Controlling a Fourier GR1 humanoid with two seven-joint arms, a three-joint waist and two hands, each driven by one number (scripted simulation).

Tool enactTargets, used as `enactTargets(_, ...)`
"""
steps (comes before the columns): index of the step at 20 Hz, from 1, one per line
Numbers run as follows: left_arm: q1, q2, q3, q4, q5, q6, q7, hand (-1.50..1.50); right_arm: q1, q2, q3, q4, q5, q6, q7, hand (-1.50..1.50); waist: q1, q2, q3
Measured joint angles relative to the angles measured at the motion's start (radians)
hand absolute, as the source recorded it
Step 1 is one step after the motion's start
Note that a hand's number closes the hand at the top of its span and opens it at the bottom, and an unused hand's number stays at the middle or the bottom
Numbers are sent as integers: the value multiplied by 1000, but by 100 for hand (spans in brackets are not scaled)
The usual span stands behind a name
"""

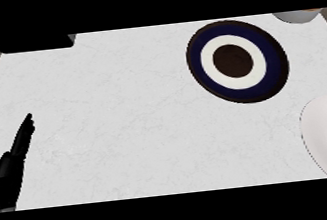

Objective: Pick the bell pepper from the plate and place it in the plate

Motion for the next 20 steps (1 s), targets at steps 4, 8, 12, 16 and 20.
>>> enactTargets(4,-4,-13,17,8,-14,-11,1,0,-71,-8,40,111,69,55,-33,-150,0,0,0)
enactTargets(8,-16,-26,47,18,-36,-31,5,0,-120,6,44,192,127,108,-78,-150,-4,-1,0)
enactTargets(12,-5,-41,64,-7,-57,-50,23,0,-182,22,58,265,175,153,-107,-150,-4,-1,0)
enactTargets(16,9,-69,75,-9,-84,-62,15,0,-234,37,74,325,228,186,-126,-150,-4,-1,0)
enactTargets(20,27,-85,98,-40,-102,-85,30,0,-252,70,82,351,281,194,-136,-150,-5,-2,0)
